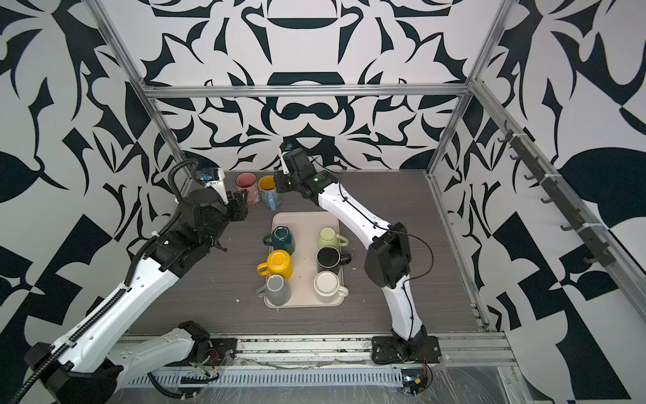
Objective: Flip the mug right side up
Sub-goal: 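Withdraw the right gripper while the left gripper reaches to the dark green mug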
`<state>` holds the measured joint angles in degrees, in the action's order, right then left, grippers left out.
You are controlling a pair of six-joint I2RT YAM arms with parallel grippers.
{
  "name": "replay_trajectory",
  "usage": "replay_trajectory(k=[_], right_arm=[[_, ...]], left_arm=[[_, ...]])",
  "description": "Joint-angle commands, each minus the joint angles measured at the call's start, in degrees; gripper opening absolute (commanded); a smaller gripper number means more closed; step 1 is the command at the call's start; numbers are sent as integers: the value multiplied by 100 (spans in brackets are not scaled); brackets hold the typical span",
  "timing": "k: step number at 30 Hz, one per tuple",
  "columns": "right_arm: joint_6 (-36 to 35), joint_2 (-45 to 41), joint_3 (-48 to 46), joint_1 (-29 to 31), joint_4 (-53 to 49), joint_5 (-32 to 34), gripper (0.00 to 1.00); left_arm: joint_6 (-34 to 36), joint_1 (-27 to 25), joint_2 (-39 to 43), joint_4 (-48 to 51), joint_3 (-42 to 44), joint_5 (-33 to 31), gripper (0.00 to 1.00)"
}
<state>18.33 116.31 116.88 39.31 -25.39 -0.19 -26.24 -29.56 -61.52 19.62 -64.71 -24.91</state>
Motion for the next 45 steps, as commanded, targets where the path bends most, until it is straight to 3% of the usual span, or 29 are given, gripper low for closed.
replay_trajectory(k=[1,5,10,19,23,32,45], right_arm=[[160,-668,-593,-29,127,553,43],[386,-1542,-1518,-37,148,997,44],[859,-2700,-2983,-175,634,1345,47],[1251,-3537,-4183,-371,989,1340,47],[1265,-3476,-4209,-403,957,1273,48],[1296,-3336,-4222,-451,1067,1179,48],[1392,-3199,-4277,-529,1150,932,48]], left_arm=[[-2511,590,-94,1017,72,841,56],[-4168,1147,-33,137,792,2035,57],[-6113,1400,-288,-1226,1634,3048,57],[-8044,1392,-1102,-1909,2007,3998,61],[-8338,1354,-1504,-1848,2046,4119,62],[-8609,1201,-1706,-1440,2078,3723,65],[-8540,1128,-2263,-1473,1908,3935,64]])
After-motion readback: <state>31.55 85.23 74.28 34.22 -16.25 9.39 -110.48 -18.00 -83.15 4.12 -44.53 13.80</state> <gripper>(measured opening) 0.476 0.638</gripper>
